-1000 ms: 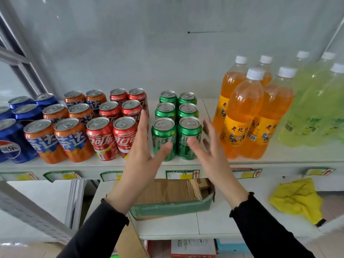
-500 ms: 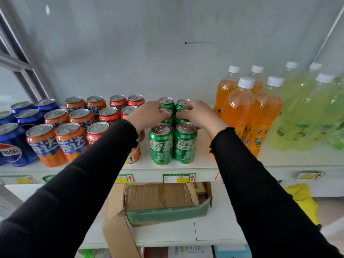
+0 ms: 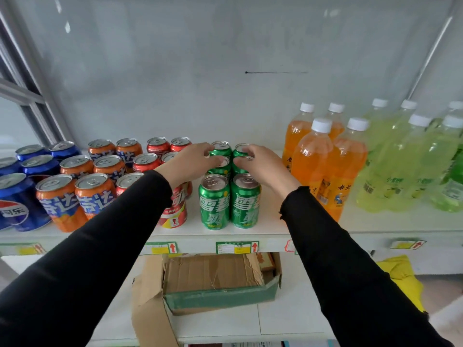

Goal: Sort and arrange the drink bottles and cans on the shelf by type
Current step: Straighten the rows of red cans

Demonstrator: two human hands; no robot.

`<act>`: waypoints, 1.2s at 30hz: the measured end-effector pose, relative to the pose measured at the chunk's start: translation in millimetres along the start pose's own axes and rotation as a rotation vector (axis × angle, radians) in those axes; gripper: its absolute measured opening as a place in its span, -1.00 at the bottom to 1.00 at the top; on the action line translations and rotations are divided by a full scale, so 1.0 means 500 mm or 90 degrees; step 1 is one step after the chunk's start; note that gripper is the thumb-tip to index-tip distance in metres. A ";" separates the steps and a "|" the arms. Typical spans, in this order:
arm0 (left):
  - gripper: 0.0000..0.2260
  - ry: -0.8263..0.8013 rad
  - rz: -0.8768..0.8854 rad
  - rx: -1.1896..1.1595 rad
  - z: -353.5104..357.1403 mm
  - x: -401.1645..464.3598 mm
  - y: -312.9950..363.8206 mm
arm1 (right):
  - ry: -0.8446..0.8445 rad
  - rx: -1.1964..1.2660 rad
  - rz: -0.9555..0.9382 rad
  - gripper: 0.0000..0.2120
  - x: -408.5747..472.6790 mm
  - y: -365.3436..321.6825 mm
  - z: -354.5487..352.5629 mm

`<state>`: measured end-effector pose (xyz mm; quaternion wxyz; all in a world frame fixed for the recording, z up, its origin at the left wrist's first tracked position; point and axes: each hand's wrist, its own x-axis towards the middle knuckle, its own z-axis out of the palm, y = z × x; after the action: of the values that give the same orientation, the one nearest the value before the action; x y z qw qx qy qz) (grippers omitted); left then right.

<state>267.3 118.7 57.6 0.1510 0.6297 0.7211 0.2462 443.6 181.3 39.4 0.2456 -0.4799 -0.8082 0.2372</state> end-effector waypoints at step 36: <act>-0.56 -0.086 0.226 0.089 -0.228 -0.111 -0.298 | -0.089 -0.240 -0.029 -0.40 -0.091 -0.270 0.159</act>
<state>91.9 32.7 66.2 0.1093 0.7708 0.6026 0.1755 324.2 71.6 54.3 0.0998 -0.4814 -0.8640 0.1089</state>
